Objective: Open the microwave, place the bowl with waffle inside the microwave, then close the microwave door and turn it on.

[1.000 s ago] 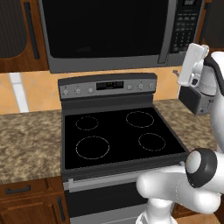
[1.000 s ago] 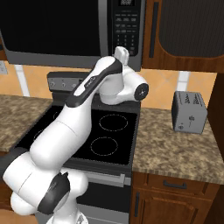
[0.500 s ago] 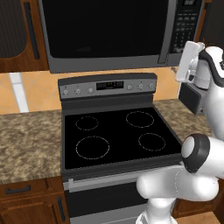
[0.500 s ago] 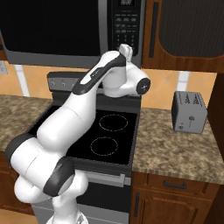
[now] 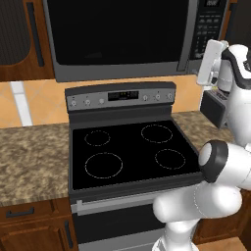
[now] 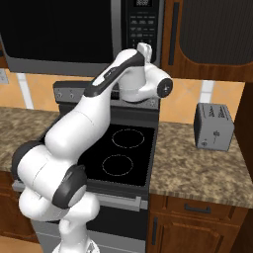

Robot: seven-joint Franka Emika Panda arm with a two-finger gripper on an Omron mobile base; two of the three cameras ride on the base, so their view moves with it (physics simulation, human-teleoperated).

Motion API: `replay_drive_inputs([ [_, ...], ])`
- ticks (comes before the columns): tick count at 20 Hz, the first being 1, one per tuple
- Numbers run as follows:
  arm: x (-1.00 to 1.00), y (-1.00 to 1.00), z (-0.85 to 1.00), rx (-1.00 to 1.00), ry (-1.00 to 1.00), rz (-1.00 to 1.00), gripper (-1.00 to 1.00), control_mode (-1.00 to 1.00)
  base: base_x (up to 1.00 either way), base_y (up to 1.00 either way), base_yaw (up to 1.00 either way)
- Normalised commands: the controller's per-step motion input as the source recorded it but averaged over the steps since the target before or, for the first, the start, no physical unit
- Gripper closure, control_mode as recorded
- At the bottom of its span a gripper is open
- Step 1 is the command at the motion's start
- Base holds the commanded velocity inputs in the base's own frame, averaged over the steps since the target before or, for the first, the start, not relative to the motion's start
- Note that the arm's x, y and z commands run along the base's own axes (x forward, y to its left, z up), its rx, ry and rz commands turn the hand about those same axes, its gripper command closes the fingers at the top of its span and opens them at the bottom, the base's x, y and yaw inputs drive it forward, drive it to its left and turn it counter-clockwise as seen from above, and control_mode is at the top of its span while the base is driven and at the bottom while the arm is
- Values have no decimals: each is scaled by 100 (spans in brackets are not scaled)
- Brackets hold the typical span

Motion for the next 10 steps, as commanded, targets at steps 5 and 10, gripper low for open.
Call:
replay_drive_inputs([
  [5, 32, 0, -31, -1, 0, 0, -100, -100, 0, 0, 0],
  [10, 14, 0, -35, 0, 0, 0, -100, -100, 0, 0, 0],
])
